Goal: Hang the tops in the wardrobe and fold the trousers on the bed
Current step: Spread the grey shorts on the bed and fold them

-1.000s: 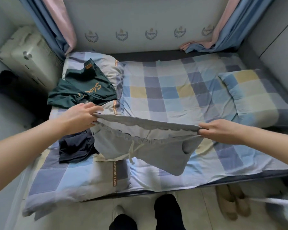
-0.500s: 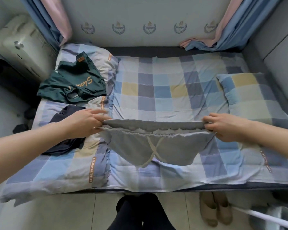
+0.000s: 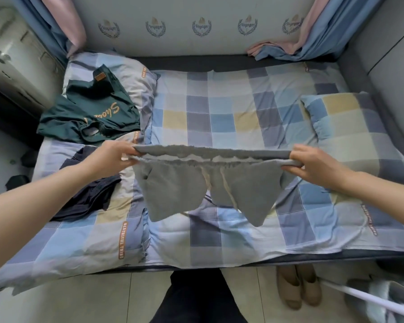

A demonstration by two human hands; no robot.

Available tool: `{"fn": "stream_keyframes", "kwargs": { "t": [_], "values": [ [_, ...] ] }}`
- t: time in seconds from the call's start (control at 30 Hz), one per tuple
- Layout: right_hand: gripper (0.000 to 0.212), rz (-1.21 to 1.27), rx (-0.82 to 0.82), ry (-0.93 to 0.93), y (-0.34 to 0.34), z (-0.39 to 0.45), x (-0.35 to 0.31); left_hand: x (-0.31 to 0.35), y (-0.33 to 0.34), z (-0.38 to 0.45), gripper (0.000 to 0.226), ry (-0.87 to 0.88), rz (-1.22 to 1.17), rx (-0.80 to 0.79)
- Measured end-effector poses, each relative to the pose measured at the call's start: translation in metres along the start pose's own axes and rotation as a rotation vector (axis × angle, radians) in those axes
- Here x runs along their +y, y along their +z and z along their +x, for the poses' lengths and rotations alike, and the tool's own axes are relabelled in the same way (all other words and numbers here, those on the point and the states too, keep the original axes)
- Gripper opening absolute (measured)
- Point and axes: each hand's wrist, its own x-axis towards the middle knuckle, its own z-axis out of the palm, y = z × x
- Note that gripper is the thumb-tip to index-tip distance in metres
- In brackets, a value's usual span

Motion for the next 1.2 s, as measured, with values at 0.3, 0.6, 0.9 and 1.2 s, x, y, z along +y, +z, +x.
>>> {"fn": "stream_keyframes", "kwargs": {
  "t": [0.3, 0.6, 0.9, 1.2],
  "values": [
    [0.027, 0.648, -0.610, 0.536, 0.039, -0.024, -0.004, -0.032, 0.045, -0.044, 0.025, -0.597, -0.787, -0.916],
    [0.008, 0.950, -0.586, 0.829, 0.068, 0.021, 0.033, -0.072, 0.068, 0.010, 0.035, -0.741, -1.039, -0.840],
    [0.010, 0.625, 0.025, 0.961, 0.301, 0.103, 0.146, -0.149, 0.294, 0.106, 0.030, -0.830, -0.603, -0.070],
    [0.012, 0.288, 0.106, 0.869, 0.426, 0.163, 0.232, -0.237, 0.407, 0.188, 0.023, -0.775, -0.465, -0.031]
  ]
}}
